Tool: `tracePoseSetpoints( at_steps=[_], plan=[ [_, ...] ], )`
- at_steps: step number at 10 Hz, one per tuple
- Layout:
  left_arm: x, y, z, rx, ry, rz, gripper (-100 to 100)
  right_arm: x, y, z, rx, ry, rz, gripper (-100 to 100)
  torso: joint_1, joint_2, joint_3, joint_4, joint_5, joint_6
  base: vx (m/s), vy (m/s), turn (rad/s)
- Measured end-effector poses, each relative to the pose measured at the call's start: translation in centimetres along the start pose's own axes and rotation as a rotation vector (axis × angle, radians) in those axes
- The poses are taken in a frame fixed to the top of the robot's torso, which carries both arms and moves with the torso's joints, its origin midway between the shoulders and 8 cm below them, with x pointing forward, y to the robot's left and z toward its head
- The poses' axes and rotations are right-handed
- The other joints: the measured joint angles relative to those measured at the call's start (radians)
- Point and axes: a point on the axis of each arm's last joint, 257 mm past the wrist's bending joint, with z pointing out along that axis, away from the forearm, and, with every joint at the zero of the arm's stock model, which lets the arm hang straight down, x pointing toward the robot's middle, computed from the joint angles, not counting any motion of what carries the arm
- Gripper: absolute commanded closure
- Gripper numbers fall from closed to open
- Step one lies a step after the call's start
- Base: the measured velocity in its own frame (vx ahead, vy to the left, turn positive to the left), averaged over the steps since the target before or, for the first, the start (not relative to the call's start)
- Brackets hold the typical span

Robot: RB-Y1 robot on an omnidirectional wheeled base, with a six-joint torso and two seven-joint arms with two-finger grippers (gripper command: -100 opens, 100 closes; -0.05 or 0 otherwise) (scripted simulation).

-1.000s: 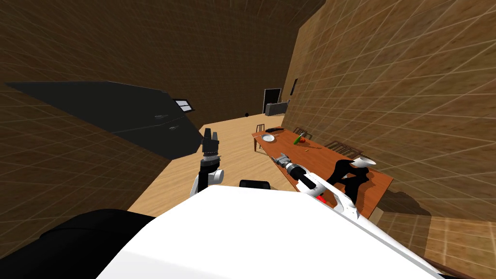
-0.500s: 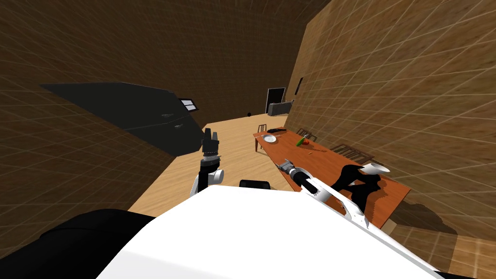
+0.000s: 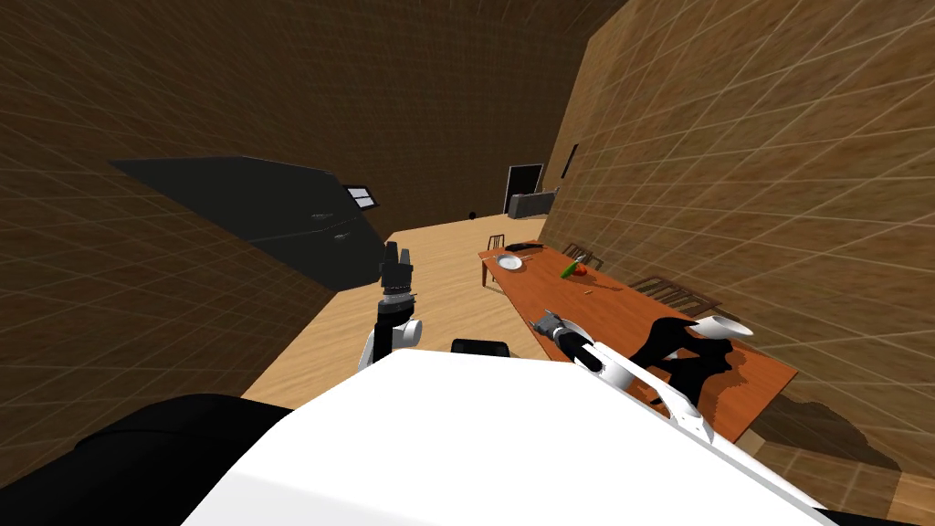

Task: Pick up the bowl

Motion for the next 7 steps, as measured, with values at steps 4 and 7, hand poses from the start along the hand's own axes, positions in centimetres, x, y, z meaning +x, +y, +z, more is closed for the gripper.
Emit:
tracePoseSetpoints(
  at_steps=[4,7],
  plan=[
    [0.0,0.0,0.0,0.0,0.0,0.0,0,6.8,0.5,-1.0,-0.007,0.174,-0.083,-100,-0.001,0.0,0.0,0.0,0.0,0.0,0.013,-0.048,0.058],
    [0.0,0.0,0.0,0.0,0.0,0.0,0,11.4,1.8,-2.7,-0.031,0.303,-0.135,-100,-0.001,0.0,0.0,0.0,0.0,0.0,0.015,-0.053,0.057]
  ],
)
